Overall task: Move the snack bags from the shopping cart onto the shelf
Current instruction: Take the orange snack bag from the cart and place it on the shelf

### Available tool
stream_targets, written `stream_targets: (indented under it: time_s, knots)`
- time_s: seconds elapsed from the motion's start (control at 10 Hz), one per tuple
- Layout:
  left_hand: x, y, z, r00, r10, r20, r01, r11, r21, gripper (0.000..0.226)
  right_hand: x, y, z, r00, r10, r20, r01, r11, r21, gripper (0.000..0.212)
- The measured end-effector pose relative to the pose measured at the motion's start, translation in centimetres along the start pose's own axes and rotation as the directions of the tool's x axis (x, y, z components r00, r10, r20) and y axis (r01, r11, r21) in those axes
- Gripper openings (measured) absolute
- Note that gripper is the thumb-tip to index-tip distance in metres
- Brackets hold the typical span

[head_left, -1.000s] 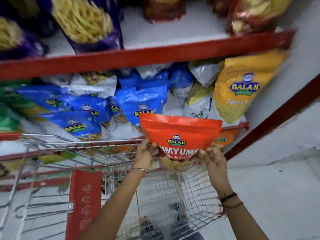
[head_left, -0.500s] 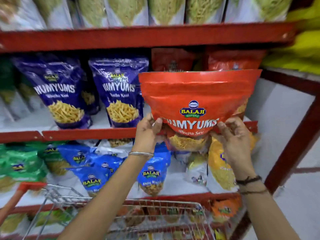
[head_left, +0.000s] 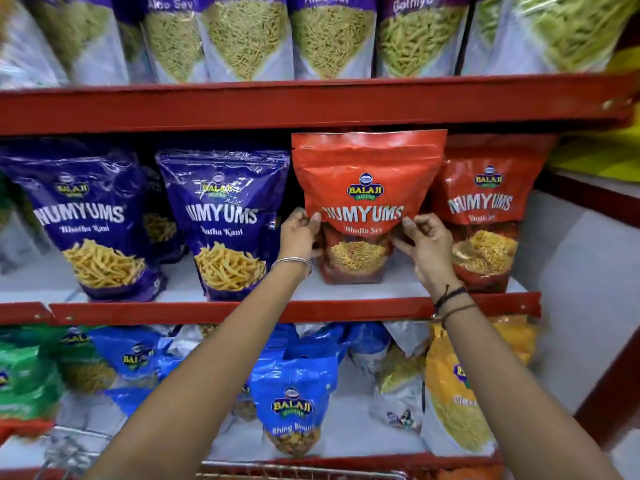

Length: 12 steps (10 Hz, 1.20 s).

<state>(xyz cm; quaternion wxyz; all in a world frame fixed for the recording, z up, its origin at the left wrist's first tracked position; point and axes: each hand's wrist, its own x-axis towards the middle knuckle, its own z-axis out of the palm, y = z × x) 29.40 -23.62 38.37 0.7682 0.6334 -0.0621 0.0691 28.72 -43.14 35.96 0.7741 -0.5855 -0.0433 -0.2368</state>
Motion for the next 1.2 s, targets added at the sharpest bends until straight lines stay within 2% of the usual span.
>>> stream_targets:
  time_s: [0.1, 0.2, 0.3, 0.4, 0.5, 0.6, 0.7, 0.8, 1.0, 1.1, 1.2]
  knots:
    - [1.7, -0.3, 0.5, 0.996, -0.065, -0.061, 0.066, 0.997, 0.025, 0.021, 1.8, 1.0, 0.4, 0.997, 0.075, -0.015, -0.076, 0.997, -0.022, 0.016]
    - [2.6, -1.4, 0.3, 0.997, -0.017, -0.071, 0.022, 0.997, 0.069, 0.012, 2.6, 1.9, 0.5, 0.993, 0.115, -0.014, -0.115, 0.993, -0.006, 0.005]
    - [2.7, -4.0, -0.7, 0.999, 0.029, 0.014, -0.031, 0.984, 0.174, 0.021, 2.3, 2.8, -0.1, 0.987, 0.158, -0.001, -0.158, 0.987, -0.040, 0.035]
    - [1.3, -5.0, -1.4, 0.991, -0.007, 0.134, -0.034, 0.952, 0.304, 0.045, 1.1, 4.1, -0.7, 0.969, 0.243, 0.052, -0.239, 0.968, -0.079, 0.059]
    - [0.3, -4.6, -1.4, 0.979, -0.085, 0.187, 0.027, 0.956, 0.291, 0.069, 0.4, 4.4, -1.0, 0.955, 0.283, 0.083, -0.272, 0.955, -0.121, 0.071]
    - [-0.6, -3.9, -1.8, 0.965, -0.135, 0.225, 0.038, 0.921, 0.387, 0.104, 0.0, 3.8, -1.2, 0.955, 0.279, 0.100, -0.253, 0.943, -0.216, 0.078]
    - [-1.1, -3.9, -2.6, 0.953, -0.137, 0.271, -0.007, 0.882, 0.471, 0.115, -0.8, 3.0, -1.5, 0.953, 0.275, 0.127, -0.235, 0.935, -0.267, 0.085]
    - [-2.4, -3.3, -3.4, 0.949, -0.148, 0.278, -0.006, 0.874, 0.486, 0.115, -1.9, 2.2, -2.1, 0.947, 0.284, 0.153, -0.233, 0.930, -0.285, 0.099]
    - [-4.5, -1.9, -4.2, 0.939, -0.154, 0.308, -0.018, 0.872, 0.490, 0.121, -3.7, 1.2, -2.6, 0.950, 0.279, 0.137, -0.236, 0.935, -0.265, 0.100]
    - [-5.4, -1.4, -3.9, 0.951, -0.151, 0.270, 0.013, 0.893, 0.451, 0.117, -5.0, 0.6, -2.2, 0.949, 0.271, 0.162, -0.224, 0.939, -0.262, 0.108]
    - [-7.2, -0.5, -4.0, 0.982, -0.035, 0.187, -0.033, 0.938, 0.346, 0.105, -9.3, 0.9, -2.6, 0.979, 0.190, 0.080, -0.159, 0.941, -0.299, 0.085]
